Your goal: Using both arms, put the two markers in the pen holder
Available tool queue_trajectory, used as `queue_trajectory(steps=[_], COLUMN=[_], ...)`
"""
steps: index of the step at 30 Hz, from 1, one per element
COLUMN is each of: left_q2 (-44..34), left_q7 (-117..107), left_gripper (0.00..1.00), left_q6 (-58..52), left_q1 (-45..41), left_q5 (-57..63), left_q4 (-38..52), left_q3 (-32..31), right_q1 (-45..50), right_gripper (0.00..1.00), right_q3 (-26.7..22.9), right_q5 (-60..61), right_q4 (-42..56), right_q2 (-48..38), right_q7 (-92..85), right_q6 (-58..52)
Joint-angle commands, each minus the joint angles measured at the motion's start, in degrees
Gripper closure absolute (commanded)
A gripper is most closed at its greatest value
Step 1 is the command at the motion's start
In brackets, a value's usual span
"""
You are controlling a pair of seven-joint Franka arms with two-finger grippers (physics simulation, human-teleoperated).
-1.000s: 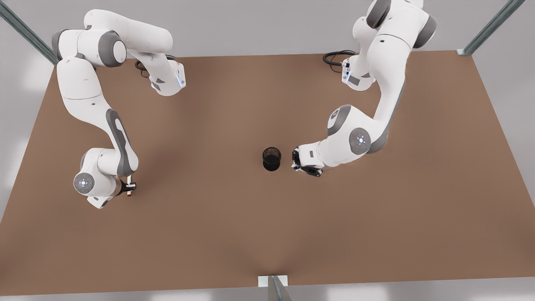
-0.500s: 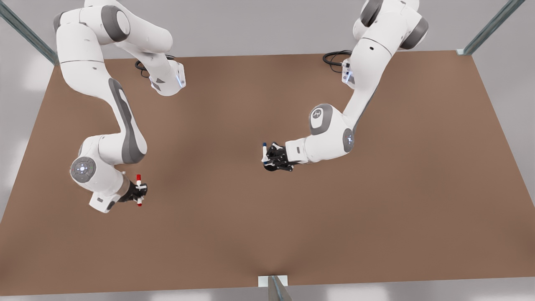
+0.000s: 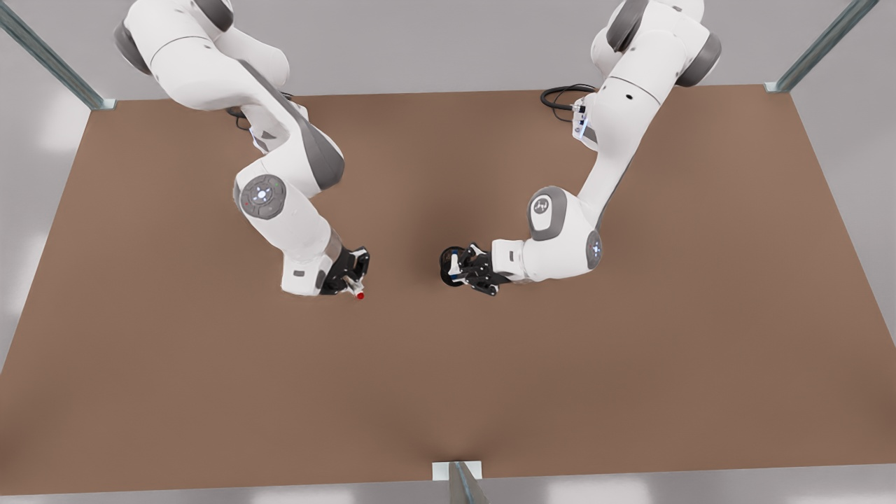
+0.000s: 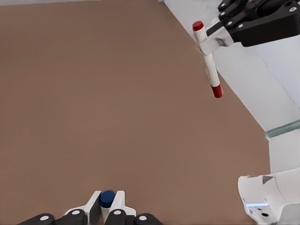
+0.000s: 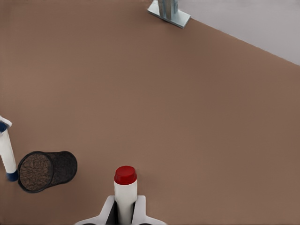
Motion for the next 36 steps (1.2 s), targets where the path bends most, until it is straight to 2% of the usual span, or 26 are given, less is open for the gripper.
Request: queue_trajectory(steps=[1, 8, 9, 10, 11, 12, 16, 19, 20, 22, 23, 24, 26, 27, 31, 32, 33, 36], left_q2=[0.1, 0.9, 0.9, 0.8, 0.7, 0.8, -0.2, 0.0, -0.1, -0.4, -1.4, -1.7, -4.5, -6.9, -12.1, -13.8, -14.1, -14.3], left_q7=[23.8, 33.5, 33.6, 33.7, 33.6, 33.6, 32.9, 20.0, 5.6, -16.2, -34.4, -41.1, -51.9, -53.6, -59.3, -59.1, -59.1, -59.4], left_gripper=[0.79, 0.79, 0.65, 0.46, 0.14, 0.01, 0.00, 0.00, 0.00, 0.00, 0.00, 0.00, 0.00, 0.00, 0.00, 0.00, 0.00, 0.00], left_q6=[0.4, 1.2, 1.1, 1.0, -0.3, -0.6, -7.4, -21.1, -25.4, -36.5, -45.5, -50.3, -51.8, -52.5, -54.0, -53.3, -52.0, -51.2], left_q1=[0.0, -0.5, -0.5, -0.5, -0.6, -0.7, 2.3, 13.3, 16.6, 18.9, 18.5, 18.3, 18.3, 17.8, 17.3, 11.5, 10.0, 9.6], left_q5=[-1.5, -4.1, -4.1, -4.2, -4.2, -4.2, -2.7, 10.1, 17.6, 33.8, 42.3, 48.0, 57.0, 66.3, 64.4, 61.8, 58.6, 59.0], left_q4=[0.0, -2.0, -2.1, -3.8, -4.2, -4.6, -3.8, 3.3, 6.0, 13.5, 18.1, 19.9, 20.4, 20.5, 20.4, 20.0, 19.7, 19.1], left_q3=[0.0, -0.1, -0.1, -0.2, -0.2, -0.2, 0.1, 0.2, 0.3, 0.2, 0.1, 0.0, -0.1, -0.2, 1.1, 9.1, 13.3, 13.5], right_q1=[0.0, 5.7, 6.5, 6.7, 6.8, 6.8, 6.7, 7.7, 7.7, 9.6, 10.2, 11.5, 13.3, 14.4, 16.7, 16.9, 16.9, 18.0], right_gripper=[0.77, 0.76, 0.76, 0.76, 0.76, 0.76, 0.75, 0.75, 0.74, 0.74, 0.74, 0.75, 0.74, 0.74, 0.75, 0.75, 0.75, 0.74], right_q3=[2.2, 2.4, 2.3, 2.1, 2.0, 2.0, 2.0, 3.1, 3.9, 4.8, 4.8, 4.7, 4.7, 4.7, 4.7, 4.7, 4.8, 4.8], right_q5=[-3.9, -6.7, -6.7, -6.7, -6.7, -6.7, -10.7, -16.5, -19.0, -33.1, -42.1, -50.8, -76.1, -85.0, -114.1, -114.5, -114.6, -116.3], right_q4=[-0.2, -0.4, -0.3, -0.2, -0.2, -0.5, -1.7, -2.4, -2.7, -3.9, -3.9, -4.0, -6.3, -7.7, -15.6, -15.7, -16.1, -15.9], right_q2=[-0.1, 1.2, 1.2, 1.2, 1.2, 1.3, 2.3, 1.7, 1.2, 1.5, 1.5, 1.7, 2.1, 2.1, 2.5, 2.6, 2.9, 4.0], right_q7=[20.2, 30.0, 30.9, 31.0, 31.0, 31.0, 31.4, 38.2, 41.5, 53.5, 65.3, 76.0, 105.5, 115.5, 148.2, 151.1, 152.8, 162.6], right_q6=[4.1, 14.7, 15.0, 15.1, 15.5, 16.6, 20.0, 26.2, 27.7, 33.9, 34.8, 34.8, 34.1, 32.0, 22.3, 21.5, 20.8, 19.4])
